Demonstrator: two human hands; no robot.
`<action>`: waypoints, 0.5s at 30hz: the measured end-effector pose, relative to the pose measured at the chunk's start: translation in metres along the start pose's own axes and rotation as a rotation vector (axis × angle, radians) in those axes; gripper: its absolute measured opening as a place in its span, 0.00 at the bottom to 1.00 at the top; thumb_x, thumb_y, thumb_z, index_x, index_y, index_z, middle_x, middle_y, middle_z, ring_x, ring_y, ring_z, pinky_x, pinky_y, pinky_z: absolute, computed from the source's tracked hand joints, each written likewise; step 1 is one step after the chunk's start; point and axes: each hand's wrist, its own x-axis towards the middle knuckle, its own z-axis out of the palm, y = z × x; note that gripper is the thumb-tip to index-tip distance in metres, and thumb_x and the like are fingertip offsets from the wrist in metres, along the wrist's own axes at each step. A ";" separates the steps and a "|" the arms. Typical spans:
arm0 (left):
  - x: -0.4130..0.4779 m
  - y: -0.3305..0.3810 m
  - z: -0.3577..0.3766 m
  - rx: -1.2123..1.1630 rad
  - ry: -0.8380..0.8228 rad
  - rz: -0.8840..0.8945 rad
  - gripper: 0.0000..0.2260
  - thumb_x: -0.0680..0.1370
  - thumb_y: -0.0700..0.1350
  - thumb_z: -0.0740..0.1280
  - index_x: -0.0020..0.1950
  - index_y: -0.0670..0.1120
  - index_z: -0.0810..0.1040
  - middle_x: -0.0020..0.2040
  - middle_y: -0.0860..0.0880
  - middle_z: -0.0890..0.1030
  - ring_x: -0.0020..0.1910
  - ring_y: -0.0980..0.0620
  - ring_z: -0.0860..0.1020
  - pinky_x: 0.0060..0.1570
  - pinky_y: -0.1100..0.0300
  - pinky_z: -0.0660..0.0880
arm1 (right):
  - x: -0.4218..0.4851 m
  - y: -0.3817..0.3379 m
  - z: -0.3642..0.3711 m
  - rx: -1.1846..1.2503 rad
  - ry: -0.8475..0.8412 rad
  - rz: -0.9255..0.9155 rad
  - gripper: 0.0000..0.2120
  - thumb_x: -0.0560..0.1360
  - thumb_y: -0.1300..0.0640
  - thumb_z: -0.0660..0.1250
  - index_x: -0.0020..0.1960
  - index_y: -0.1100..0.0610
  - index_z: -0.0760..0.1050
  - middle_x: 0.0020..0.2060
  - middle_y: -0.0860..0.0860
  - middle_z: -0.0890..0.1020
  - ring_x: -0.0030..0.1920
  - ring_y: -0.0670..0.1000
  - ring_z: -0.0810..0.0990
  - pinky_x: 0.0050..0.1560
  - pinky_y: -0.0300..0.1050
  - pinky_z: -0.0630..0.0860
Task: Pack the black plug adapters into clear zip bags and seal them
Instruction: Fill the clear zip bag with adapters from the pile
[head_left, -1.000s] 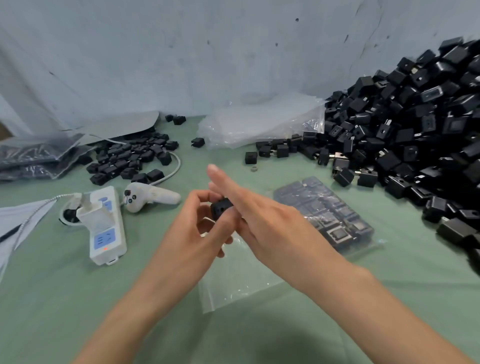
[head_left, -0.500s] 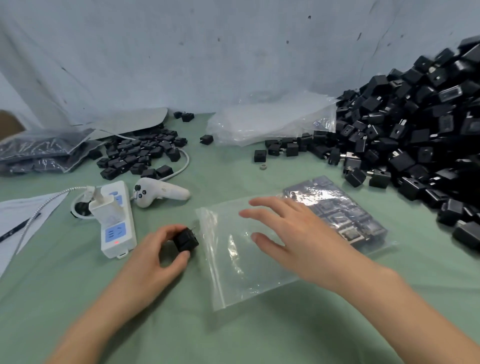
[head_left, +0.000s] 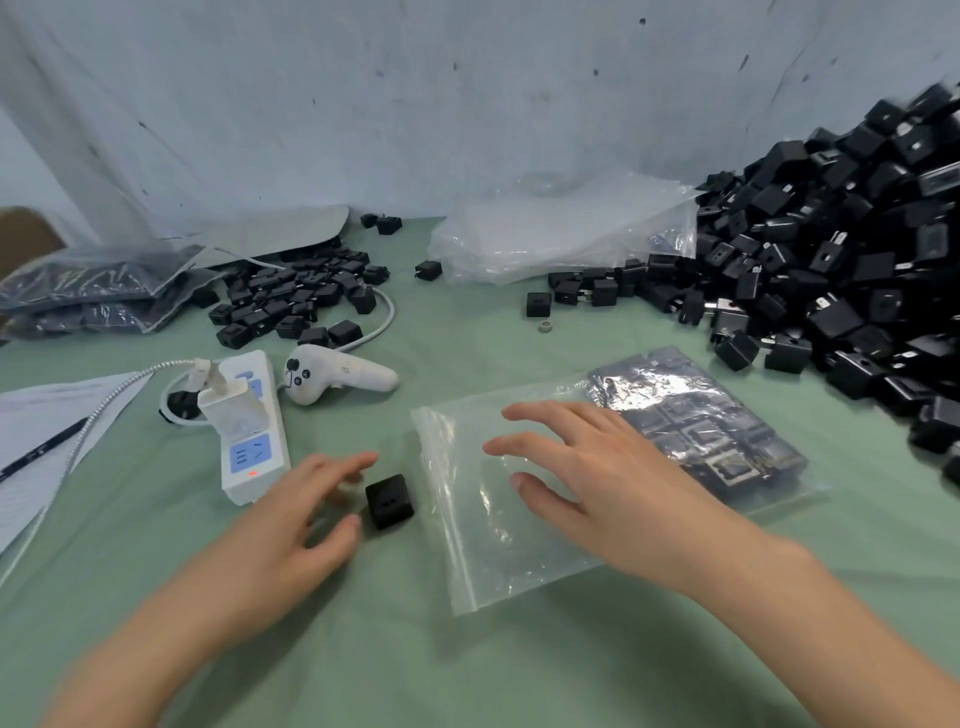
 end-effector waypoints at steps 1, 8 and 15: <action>0.000 0.000 0.001 0.042 0.010 0.055 0.23 0.79 0.45 0.67 0.69 0.66 0.67 0.63 0.69 0.72 0.64 0.66 0.71 0.64 0.67 0.67 | 0.001 -0.001 0.000 -0.005 -0.001 -0.002 0.18 0.84 0.44 0.55 0.73 0.38 0.66 0.75 0.40 0.63 0.73 0.45 0.59 0.70 0.35 0.47; 0.007 0.011 0.009 0.142 -0.010 0.169 0.22 0.73 0.64 0.58 0.68 0.65 0.68 0.55 0.68 0.71 0.61 0.65 0.68 0.62 0.70 0.62 | 0.006 -0.007 0.004 -0.004 -0.026 -0.025 0.19 0.83 0.46 0.56 0.74 0.41 0.66 0.74 0.42 0.66 0.72 0.45 0.60 0.72 0.36 0.48; 0.010 0.013 0.010 0.143 -0.022 0.213 0.19 0.72 0.68 0.61 0.62 0.69 0.72 0.50 0.63 0.73 0.57 0.59 0.71 0.59 0.64 0.66 | 0.007 -0.011 0.007 -0.016 -0.042 -0.037 0.21 0.83 0.47 0.56 0.76 0.44 0.65 0.74 0.45 0.68 0.73 0.49 0.64 0.75 0.41 0.51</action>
